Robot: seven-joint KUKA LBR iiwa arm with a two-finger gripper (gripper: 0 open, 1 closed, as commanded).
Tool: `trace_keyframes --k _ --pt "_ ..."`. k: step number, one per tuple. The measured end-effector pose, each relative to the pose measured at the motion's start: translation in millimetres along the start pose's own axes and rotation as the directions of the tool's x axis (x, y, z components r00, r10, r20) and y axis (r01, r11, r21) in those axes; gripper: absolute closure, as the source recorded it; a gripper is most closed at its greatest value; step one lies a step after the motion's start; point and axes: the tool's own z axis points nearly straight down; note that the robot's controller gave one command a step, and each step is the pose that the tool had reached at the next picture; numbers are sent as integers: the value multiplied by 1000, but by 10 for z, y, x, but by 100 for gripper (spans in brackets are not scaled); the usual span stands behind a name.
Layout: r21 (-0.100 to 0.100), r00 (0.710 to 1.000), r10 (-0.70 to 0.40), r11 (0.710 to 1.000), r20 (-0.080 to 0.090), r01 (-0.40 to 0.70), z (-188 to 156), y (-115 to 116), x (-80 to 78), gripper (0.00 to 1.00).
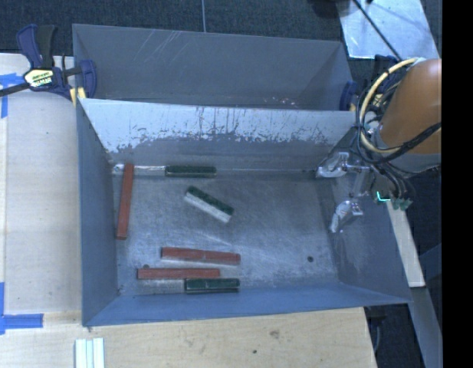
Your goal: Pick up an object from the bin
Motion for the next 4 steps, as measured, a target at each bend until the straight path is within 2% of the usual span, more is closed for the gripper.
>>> trace_keyframes --k 1,2,3,4 --pt "2 1000 -3 1000 8 3 -42 4 -21 0" --pt "3 1000 -10 1000 15 10 487 -59 -296 0" --pt "-1 1000 -14 1000 8 14 869 -104 -344 0" --pt "2 997 -76 997 16 76 856 -163 -177 0"
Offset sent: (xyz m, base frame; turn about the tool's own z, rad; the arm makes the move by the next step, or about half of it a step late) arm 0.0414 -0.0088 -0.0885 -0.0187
